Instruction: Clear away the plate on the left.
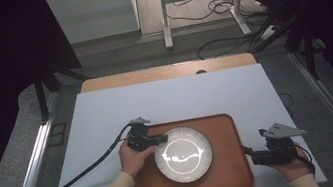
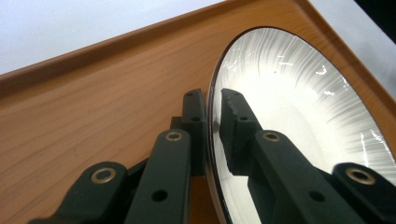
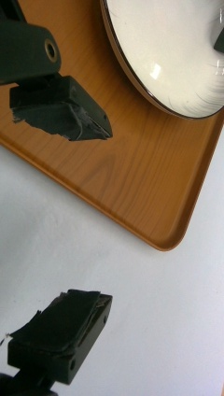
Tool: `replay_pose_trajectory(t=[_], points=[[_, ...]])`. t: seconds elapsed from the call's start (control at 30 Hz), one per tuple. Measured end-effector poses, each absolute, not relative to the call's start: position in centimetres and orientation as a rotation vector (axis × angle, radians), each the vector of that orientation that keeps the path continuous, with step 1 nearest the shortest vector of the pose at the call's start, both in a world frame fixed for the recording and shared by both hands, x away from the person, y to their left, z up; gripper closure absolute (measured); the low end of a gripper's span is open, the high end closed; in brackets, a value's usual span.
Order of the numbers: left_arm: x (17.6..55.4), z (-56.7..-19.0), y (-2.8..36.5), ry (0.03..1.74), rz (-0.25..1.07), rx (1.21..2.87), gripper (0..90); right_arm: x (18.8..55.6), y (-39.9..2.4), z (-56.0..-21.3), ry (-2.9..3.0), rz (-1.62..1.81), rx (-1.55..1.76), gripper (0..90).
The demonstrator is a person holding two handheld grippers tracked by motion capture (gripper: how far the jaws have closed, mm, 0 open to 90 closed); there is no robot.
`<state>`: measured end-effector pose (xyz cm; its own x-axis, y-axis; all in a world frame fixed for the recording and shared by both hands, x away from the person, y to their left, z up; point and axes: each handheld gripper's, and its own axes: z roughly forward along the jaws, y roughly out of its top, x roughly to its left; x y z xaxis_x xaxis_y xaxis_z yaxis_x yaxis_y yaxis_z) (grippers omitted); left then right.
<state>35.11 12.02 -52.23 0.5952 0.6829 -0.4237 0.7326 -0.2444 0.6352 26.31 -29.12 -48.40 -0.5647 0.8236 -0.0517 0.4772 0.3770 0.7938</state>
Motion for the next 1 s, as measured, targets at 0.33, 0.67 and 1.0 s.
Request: replay_pose_trajectory(t=[0.33,0.67,1.0], points=[[35.5,-53.1,11.8,1.135,-0.088,2.015,76.8,26.1,-29.2,-48.4,2.198,1.050,1.117,16.9],[35.4,-52.5,11.9,1.099,-0.103,1.982,55.4,26.1,-29.3,-48.4,2.201,1.048,1.118,16.9],[34.9,-50.3,13.1,1.076,0.014,1.978,34.9,26.1,-29.4,-48.5,2.201,1.045,1.116,16.9]])
